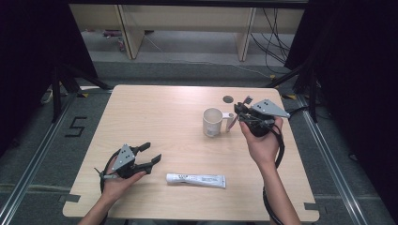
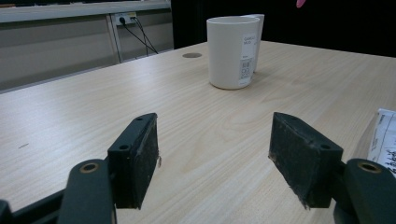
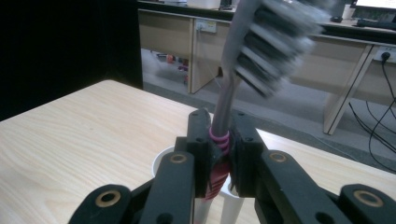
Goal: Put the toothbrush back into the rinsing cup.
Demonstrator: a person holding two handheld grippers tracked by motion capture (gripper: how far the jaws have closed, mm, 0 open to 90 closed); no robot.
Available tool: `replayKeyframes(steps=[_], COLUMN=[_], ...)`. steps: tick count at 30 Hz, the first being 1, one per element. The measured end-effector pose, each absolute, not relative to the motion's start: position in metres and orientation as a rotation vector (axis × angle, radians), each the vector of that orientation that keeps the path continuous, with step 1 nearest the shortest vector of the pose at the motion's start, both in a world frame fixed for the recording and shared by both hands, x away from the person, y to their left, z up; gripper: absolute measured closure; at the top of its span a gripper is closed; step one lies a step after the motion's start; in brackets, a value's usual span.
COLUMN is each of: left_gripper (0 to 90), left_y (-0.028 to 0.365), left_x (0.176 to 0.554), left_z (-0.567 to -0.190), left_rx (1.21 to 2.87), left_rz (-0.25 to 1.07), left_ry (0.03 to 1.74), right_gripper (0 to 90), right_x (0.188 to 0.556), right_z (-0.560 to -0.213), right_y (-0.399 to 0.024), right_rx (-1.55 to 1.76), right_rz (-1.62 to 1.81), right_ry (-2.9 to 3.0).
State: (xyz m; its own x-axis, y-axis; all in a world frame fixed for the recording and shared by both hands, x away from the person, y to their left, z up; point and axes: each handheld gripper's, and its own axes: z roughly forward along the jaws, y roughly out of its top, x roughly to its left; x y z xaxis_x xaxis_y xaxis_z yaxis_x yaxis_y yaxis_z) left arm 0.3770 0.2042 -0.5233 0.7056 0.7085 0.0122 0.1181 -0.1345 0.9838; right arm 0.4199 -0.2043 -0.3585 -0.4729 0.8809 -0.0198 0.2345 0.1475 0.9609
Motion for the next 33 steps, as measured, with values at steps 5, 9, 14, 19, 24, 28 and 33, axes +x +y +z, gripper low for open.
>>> replayKeyframes(steps=[5,9,14,19,24,28,33], left_gripper=[30.2,29.7,29.9,30.0,30.2,30.2,30.4], left_y=[0.204,0.204,0.204,0.204,0.204,0.204,0.204], left_x=[0.376,0.376,0.376,0.377,0.376,0.376,0.376], left_z=[-0.523,-0.523,-0.523,-0.523,-0.523,-0.523,-0.523], left_rx=[1.657,1.654,1.658,1.651,1.653,1.655,1.656], left_rz=[0.59,0.591,0.589,0.587,0.588,0.589,0.59], left_ry=[0.684,0.686,0.685,0.685,0.684,0.688,0.687], right_gripper=[80.6,80.6,80.6,80.6,80.6,80.6,80.6], right_x=[0.424,0.428,0.433,0.439,0.444,0.447,0.454], right_z=[-0.355,-0.354,-0.35,-0.347,-0.346,-0.344,-0.342], right_y=[-0.206,-0.206,-0.205,-0.205,-0.203,-0.2,-0.2], right_rx=[1.069,1.057,1.059,1.038,1.041,1.049,1.011], right_rz=[1.34,1.321,1.309,1.278,1.274,1.26,1.244], right_ry=[1.806,1.807,1.799,1.793,1.789,1.785,1.775])
